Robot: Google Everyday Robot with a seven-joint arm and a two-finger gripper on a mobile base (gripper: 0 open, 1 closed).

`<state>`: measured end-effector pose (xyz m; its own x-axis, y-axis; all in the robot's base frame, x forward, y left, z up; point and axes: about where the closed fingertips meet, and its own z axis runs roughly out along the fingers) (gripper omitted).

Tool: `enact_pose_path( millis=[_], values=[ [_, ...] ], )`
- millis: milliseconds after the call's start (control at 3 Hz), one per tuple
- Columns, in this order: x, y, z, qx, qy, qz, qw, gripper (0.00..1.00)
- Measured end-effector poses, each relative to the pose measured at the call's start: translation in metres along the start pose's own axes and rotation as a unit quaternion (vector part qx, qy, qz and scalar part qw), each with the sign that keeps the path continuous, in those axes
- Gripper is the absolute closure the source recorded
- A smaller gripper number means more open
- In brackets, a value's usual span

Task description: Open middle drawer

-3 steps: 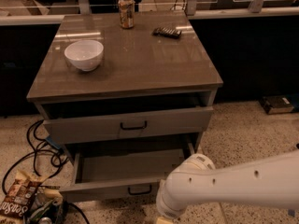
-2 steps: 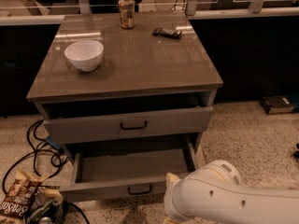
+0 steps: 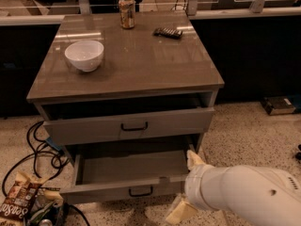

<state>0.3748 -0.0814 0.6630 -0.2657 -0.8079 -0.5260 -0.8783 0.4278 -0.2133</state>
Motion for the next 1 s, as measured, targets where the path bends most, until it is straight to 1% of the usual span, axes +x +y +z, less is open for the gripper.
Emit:
enact_pose_path(
  millis=[333,667,1000],
  values=[
    [-0.004,-0.029,-0.034,0.027,-0.049,0.027,0.998,0.0],
    [0.009,-0.047,-0.072,0.056,-0.102,0.025,0.9929,0.0],
    [0.029,-0.056,-0.097,0.089,-0.121,-0.013,0.9887,0.0]
  ],
)
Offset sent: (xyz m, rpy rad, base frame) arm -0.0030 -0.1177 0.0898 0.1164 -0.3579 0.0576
